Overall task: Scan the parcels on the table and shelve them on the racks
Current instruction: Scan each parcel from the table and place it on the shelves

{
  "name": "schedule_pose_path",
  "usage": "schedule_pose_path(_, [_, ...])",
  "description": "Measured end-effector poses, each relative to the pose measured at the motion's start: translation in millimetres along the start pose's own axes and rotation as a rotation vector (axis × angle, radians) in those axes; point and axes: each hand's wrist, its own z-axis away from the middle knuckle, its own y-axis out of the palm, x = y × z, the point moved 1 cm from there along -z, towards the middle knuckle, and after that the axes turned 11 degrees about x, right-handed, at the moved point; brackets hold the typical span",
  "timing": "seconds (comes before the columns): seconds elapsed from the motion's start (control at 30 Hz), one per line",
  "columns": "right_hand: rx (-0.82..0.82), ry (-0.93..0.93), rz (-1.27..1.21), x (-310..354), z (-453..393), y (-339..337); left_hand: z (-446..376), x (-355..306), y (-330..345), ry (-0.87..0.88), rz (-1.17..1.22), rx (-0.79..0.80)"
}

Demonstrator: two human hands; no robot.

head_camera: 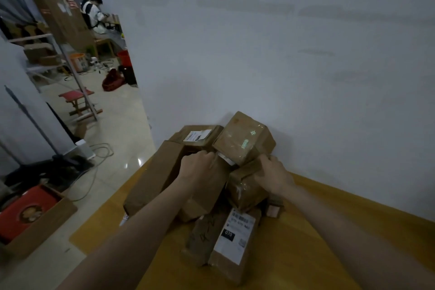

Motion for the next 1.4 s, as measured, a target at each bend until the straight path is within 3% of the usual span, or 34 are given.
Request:
schedule_pose_path(0.23, [-0.202,0.175,-0.161,22.5,-88.2,-29.6,-115.8,20.9,4.4,0.152,0.114,-0.006])
schedule_pose_path(0.43, [-0.314,0.399,-0.728,15.2,-138.4,-45.1,-166.4,19.5,22.1,0.246,0.373,0.182])
schedule_pose_path(0.53, [-0.386,0.471,-0.933,2.9,-139.7,-41.8,-166.7,5.4,27.8,0.362,0.553,0.178])
schedule_pose_path(0.67, [-0.53,0.452,-1.188,-19.3,-115.0,-36.4,-157.0,-16.9,21.0,0.48,0.545,0.058])
schedule_pose_path(0.83, [-0.644,0.313,-1.359,-43.8,-60.9,-20.1,-128.6,-59.0,-10.0,0.648,0.357,-0.312])
schedule_pose_path(0.97, [-0.772,0.23,-1.382,-57.6,-1.0,-11.8,-93.1,-97.9,-39.5,0.799,0.294,-0.396])
schedule_pose_path(1.03, [-0.842,0.237,-1.335,-54.5,24.2,-11.4,-75.6,-108.8,-49.6,0.851,0.307,-0.367])
schedule_pose_path(1.1, [-1.036,0.239,-1.281,-52.6,96.2,-24.1,-34.0,-153.0,-61.7,0.986,0.426,-0.292])
schedule_pose_path(1.2, [-1.222,0.304,-0.98,-33.2,137.8,-32.5,-12.7,-163.4,-46.3,1.039,0.72,-0.013])
schedule_pose_path(1.3, [-1.071,0.451,-0.59,-31.7,189.0,-13.0,35.6,-184.3,-4.5,0.91,1.049,0.438])
schedule_pose_path(1.4, [-0.936,0.648,-0.449,-45.9,216.8,45.4,78.3,-203.2,44.4,0.734,1.017,0.57])
